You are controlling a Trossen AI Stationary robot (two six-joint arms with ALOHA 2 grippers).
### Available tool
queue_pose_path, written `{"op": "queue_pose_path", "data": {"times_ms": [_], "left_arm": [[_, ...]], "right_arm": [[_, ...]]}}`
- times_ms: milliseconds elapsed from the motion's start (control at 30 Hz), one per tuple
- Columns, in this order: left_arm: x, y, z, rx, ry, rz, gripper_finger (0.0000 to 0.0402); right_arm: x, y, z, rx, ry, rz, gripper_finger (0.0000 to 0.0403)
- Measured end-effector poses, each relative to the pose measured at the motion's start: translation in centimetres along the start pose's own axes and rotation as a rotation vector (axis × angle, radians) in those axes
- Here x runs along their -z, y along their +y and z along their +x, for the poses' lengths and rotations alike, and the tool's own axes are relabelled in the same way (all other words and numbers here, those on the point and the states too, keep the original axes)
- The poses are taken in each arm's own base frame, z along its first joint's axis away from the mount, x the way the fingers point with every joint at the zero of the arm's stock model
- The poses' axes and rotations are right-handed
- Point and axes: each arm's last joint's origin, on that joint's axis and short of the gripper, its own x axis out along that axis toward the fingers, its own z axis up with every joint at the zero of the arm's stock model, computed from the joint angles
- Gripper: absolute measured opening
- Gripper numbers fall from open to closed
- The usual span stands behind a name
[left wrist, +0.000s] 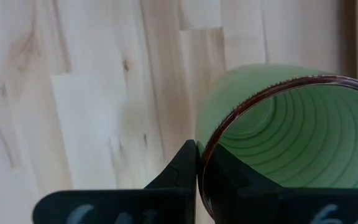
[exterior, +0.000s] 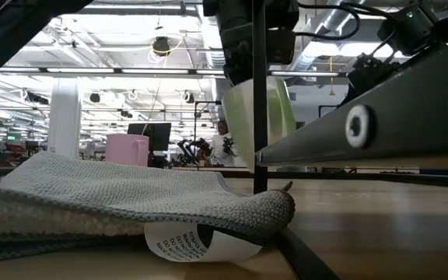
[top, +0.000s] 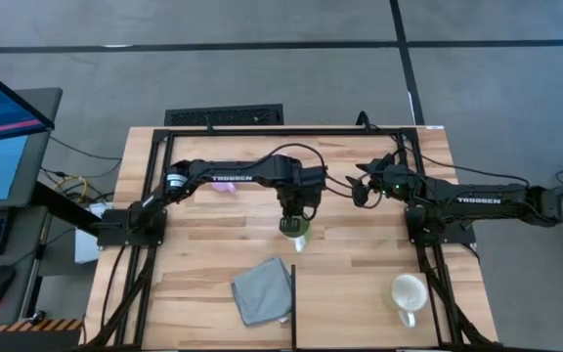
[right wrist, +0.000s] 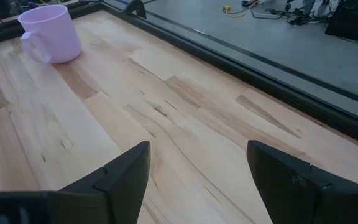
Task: Stack small to large cups/mugs on shelf
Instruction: Put the green mug on the shelf
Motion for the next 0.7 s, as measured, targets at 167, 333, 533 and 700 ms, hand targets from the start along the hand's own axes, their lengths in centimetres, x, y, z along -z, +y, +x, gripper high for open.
{"op": "queue_pose_path", "data": {"times_ms": [167,333,533,700], "left_arm": [[-0.6,-0.8,0.1,-0.001,-0.045,0.027,0.0002],[-1.2,-1.5,0.2,-0.004,-0.093,0.053,0.0001],[-1.2,-2.0,0.9,-0.003,-0.103,0.082,0.0001],[-1.4,-2.2,1.8,-0.008,-0.139,0.097,0.0001]], "right_arm": [[0.0,0.0,0.0,0.000,0.000,0.000,0.0292],[0.0,0.0,0.0,0.000,0.000,0.000,0.0292],[0.0,0.0,0.0,0.000,0.000,0.000,0.0292],[0.0,0.0,0.0,0.000,0.000,0.000,0.0292]]}}
